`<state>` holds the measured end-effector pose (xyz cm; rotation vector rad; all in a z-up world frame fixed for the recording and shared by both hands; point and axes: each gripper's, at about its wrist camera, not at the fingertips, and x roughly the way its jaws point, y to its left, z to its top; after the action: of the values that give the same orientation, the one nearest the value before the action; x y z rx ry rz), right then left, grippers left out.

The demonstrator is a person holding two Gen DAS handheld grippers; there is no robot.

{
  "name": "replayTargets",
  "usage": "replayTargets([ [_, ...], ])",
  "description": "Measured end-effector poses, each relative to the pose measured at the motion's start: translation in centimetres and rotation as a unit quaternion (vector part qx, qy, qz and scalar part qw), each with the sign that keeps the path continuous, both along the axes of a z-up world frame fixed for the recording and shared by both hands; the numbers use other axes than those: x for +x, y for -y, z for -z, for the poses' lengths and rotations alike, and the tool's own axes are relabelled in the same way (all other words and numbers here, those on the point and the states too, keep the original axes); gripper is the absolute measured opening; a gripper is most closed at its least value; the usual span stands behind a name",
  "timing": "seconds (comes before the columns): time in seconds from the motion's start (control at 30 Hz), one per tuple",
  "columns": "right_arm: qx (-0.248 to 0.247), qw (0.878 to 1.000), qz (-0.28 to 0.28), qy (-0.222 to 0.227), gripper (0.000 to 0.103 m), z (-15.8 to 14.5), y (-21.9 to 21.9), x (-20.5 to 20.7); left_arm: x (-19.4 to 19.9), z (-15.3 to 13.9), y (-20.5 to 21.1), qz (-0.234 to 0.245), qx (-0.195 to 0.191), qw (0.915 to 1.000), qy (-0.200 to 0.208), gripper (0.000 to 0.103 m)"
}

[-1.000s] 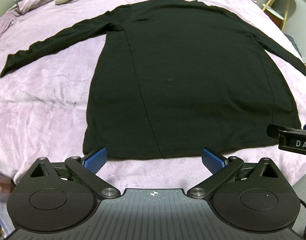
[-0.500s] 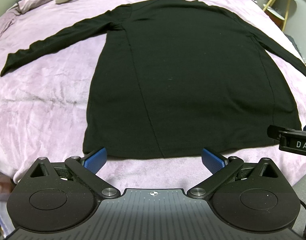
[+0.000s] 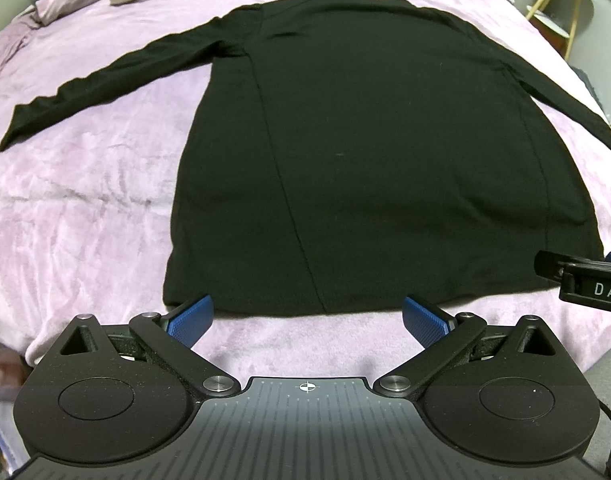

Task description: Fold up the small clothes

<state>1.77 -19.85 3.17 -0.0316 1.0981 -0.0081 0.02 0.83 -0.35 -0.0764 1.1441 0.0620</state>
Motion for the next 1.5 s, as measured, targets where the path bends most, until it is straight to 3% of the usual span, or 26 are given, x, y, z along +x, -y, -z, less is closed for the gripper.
replayTargets([
  [0.83, 0.018, 1.0, 0.0, -0.007, 0.099, 0.7, 0.9, 0.4, 0.7, 0.5, 0.3, -0.003, -0.002, 0.9999, -0.013, 0.103],
  [0.97, 0.059, 0.998, -0.013, 0.002, 0.099, 0.7, 1.6, 0.4, 1.1, 0.7, 0.1, -0.005, -0.015, 0.9998, -0.016, 0.103],
  [1.07, 0.126, 0.991, -0.015, 0.045, 0.099, 0.5, 3.9, 0.6, 1.8, 0.9, -0.3, -0.009, -0.035, 0.9993, -0.013, 0.103],
  [1.13, 0.181, 0.979, 0.007, 0.095, 0.099, 0.0, 7.0, 1.1, 2.4, 0.9, -0.6, -0.013, -0.042, 0.999, -0.006, 0.103],
  [1.23, 0.243, 0.951, 0.068, 0.178, 0.099, -0.5, 12.6, 2.2, 3.7, 0.7, -0.6, -0.017, -0.033, 0.9993, 0.005, 0.103],
  [1.33, 0.265, 0.92, 0.187, 0.218, 0.099, -0.3, 19.8, 4.2, 5.4, 0.8, -0.4, -0.019, -0.016, 0.9995, 0.018, 0.103],
  [1.4, 0.31, 0.881, 0.277, 0.226, 0.095, 1.0, 25.3, 5.4, 6.5, 1.0, -0.3, -0.024, -0.008, 0.9993, 0.029, 0.103],
  [1.47, 0.372, 0.825, 0.356, 0.233, 0.071, 3.0, 30.5, 6.3, 7.7, 1.4, -0.3, -0.034, -0.001, 0.9989, 0.033, 0.103],
  [1.5, 0.392, 0.799, 0.391, 0.233, 0.065, 4.0, 32.6, 6.7, 8.2, 1.6, -0.3, -0.038, -0.001, 0.9987, 0.033, 0.103],
])
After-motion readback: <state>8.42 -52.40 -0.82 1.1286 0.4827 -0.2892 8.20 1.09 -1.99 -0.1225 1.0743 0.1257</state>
